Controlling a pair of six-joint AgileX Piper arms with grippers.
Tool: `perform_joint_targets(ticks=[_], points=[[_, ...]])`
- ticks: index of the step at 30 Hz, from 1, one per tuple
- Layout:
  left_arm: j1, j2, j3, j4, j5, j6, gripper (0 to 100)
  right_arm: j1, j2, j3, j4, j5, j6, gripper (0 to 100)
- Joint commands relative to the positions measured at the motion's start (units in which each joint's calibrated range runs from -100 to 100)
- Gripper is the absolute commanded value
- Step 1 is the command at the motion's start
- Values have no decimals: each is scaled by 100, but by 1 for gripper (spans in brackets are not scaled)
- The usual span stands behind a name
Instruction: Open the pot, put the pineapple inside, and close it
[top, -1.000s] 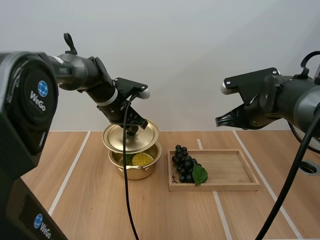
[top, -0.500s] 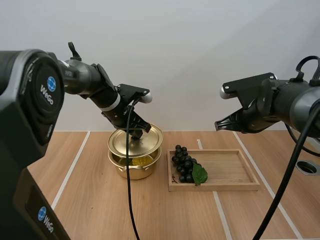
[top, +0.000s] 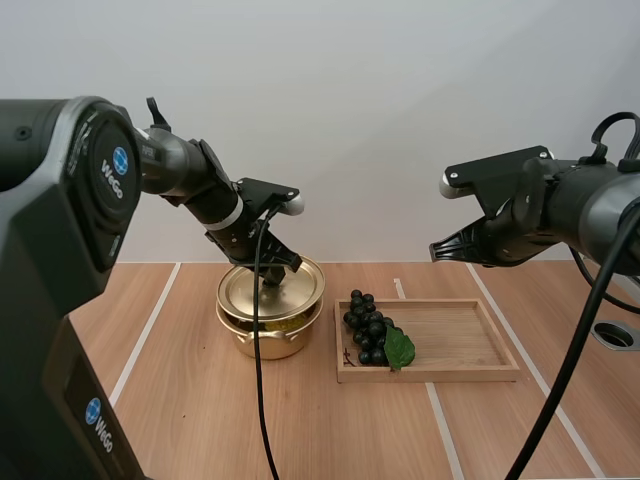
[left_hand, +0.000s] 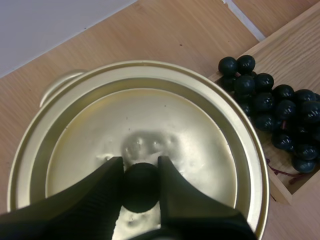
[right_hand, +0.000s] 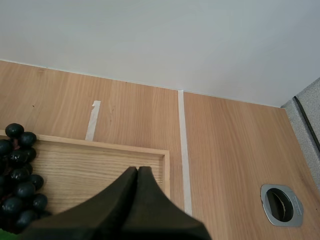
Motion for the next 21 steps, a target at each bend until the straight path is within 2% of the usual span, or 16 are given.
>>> perform_joint_targets(ticks=[1,21], points=[[5,21,0,-47,19,26,0,-27,-17,18,-36,-88,-20,0],[5,240,0,195,246,26,0,-27,-21,18,-16,-88,-20,0]])
